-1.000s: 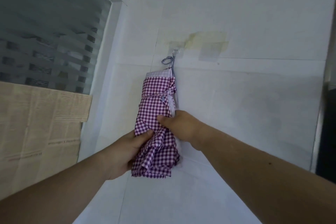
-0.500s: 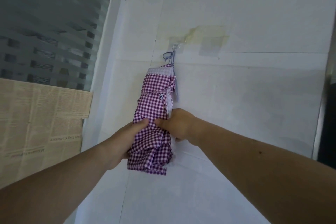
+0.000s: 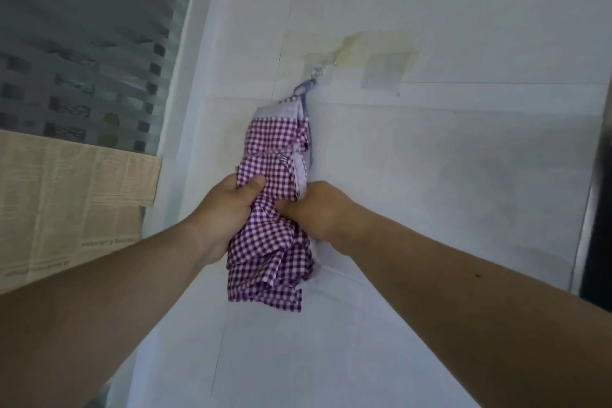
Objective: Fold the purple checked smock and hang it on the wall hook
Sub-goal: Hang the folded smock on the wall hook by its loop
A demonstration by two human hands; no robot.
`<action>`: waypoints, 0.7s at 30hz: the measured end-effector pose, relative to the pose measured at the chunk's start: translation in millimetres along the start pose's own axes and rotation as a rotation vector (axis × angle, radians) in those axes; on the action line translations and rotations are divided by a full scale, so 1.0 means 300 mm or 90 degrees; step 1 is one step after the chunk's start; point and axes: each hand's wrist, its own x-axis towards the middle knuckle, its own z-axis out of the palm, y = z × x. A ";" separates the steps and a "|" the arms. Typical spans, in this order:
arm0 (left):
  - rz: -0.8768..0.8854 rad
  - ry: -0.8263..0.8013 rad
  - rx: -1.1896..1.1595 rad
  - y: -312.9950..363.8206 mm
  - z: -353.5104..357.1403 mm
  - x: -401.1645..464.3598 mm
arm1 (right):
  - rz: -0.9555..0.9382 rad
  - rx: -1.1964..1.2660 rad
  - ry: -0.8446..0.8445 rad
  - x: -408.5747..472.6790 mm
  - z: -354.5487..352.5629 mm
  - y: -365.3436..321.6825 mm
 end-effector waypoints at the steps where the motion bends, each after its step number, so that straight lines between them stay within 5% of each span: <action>1: -0.002 -0.015 0.021 -0.018 0.001 -0.005 | 0.007 -0.008 -0.009 -0.011 0.018 0.020; 8: -0.026 -0.022 0.032 -0.043 -0.013 -0.004 | -0.008 0.002 -0.011 -0.015 0.038 0.031; 12: -0.055 -0.033 0.069 -0.024 -0.014 0.009 | 0.065 -0.075 -0.104 -0.025 -0.020 -0.018; 17: -0.087 -0.061 0.046 0.003 -0.050 0.018 | 0.050 0.032 0.114 0.093 -0.199 -0.183; 21: -0.110 -0.095 0.020 0.004 -0.052 -0.005 | 0.019 0.048 0.143 0.209 -0.191 -0.286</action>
